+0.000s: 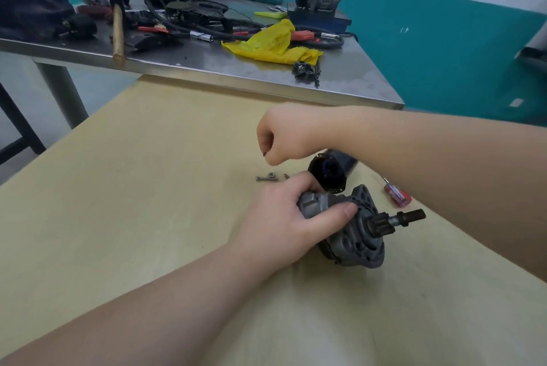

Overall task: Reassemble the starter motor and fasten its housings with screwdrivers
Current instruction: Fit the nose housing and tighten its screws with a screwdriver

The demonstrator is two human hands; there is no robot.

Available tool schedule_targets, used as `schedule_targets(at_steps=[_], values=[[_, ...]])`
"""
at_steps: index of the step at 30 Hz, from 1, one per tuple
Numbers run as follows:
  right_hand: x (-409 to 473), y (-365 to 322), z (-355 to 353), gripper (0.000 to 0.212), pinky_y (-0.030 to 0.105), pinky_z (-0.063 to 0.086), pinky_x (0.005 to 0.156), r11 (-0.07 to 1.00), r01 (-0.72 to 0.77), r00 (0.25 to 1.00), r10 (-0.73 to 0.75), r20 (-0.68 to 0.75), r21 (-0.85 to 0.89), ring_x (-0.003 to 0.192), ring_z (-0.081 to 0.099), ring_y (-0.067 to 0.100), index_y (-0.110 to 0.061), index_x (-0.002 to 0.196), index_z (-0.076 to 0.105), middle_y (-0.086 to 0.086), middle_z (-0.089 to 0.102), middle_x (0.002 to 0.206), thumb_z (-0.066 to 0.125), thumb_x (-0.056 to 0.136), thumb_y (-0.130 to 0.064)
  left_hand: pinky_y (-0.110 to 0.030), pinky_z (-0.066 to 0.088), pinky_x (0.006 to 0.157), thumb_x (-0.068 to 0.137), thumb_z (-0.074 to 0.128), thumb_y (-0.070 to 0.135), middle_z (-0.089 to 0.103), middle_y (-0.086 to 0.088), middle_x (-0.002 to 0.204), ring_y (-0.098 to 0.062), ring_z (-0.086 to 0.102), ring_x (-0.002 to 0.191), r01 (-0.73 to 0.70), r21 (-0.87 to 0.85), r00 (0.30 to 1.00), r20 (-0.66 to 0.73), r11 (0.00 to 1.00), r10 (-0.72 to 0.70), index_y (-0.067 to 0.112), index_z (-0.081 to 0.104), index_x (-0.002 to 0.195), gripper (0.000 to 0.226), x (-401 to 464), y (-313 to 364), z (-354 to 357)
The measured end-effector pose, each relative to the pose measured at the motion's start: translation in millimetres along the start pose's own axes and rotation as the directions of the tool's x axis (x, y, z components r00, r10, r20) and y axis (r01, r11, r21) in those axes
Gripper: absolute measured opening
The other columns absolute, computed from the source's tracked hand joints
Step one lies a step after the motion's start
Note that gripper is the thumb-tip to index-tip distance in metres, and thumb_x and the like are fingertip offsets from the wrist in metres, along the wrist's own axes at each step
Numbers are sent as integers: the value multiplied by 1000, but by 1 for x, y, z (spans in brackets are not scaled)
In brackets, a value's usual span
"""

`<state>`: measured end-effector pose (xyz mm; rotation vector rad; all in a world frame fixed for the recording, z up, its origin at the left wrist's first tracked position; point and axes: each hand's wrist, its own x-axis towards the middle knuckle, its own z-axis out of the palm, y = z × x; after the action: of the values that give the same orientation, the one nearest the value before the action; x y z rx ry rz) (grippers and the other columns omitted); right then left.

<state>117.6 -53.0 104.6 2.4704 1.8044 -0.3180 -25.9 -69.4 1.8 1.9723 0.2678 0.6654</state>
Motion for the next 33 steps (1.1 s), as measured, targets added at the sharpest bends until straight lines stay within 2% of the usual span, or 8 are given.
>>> schedule_targets(at_steps=[5,10,13,16,18,21,29,33], values=[[-65,7,-18,19,20,57,60,949,54,965,29,-259,309,65,72,-1,-33,95,73,-14,78,78,77,88,-16,-33,57,69,72,73,79,73,12,83,-8,70,79,25,-59,999,35,998,-23,40,65,90,44,0,-4,-2],[-135,14,13,10,21,60,74,856,120,829,193,-526,502,79,74,0,-29,93,82,-15,78,80,86,88,-22,-25,53,66,70,76,77,73,12,81,-8,68,75,39,-101,996,89,994,-30,36,67,91,47,4,-3,-6],[-158,12,40,9,13,55,73,893,176,710,177,-682,414,82,71,-4,-23,98,84,-19,76,82,83,89,-21,-25,50,63,70,76,75,70,13,75,-7,64,70,47,-109,993,114,993,-35,39,67,91,43,4,-4,-8],[-166,12,58,6,30,59,74,943,197,612,96,-785,268,80,73,6,-18,97,84,-12,79,86,83,93,-22,-34,53,69,75,78,66,71,5,81,-16,65,75,31,-182,990,143,983,-5,37,70,96,36,4,-3,-7],[-165,12,66,10,40,58,72,962,202,571,35,-820,182,77,73,17,-16,95,84,-7,79,83,79,92,-25,-26,51,69,80,78,59,69,12,81,-8,62,75,7,-215,987,156,977,27,43,70,94,23,5,-1,-7],[-163,11,72,11,43,56,74,975,194,545,-13,-838,111,74,72,22,-15,92,83,-4,78,79,77,93,-25,-19,46,69,83,77,54,66,19,80,-3,58,74,-7,-225,986,162,974,45,44,70,92,15,5,-1,-6],[-163,13,77,12,43,54,72,973,139,558,76,-826,183,71,69,22,-19,91,82,-6,75,75,74,95,-28,-10,42,67,86,75,52,63,21,76,2,56,71,-49,-217,983,162,975,86,53,68,88,7,4,1,-6],[-163,18,78,12,45,54,64,972,126,574,90,-814,197,72,69,25,-20,93,82,-5,76,77,74,95,-28,-14,47,72,86,74,53,70,19,85,1,62,79,-67,-172,985,147,983,92,45,70,97,14,5,-1,-7]])
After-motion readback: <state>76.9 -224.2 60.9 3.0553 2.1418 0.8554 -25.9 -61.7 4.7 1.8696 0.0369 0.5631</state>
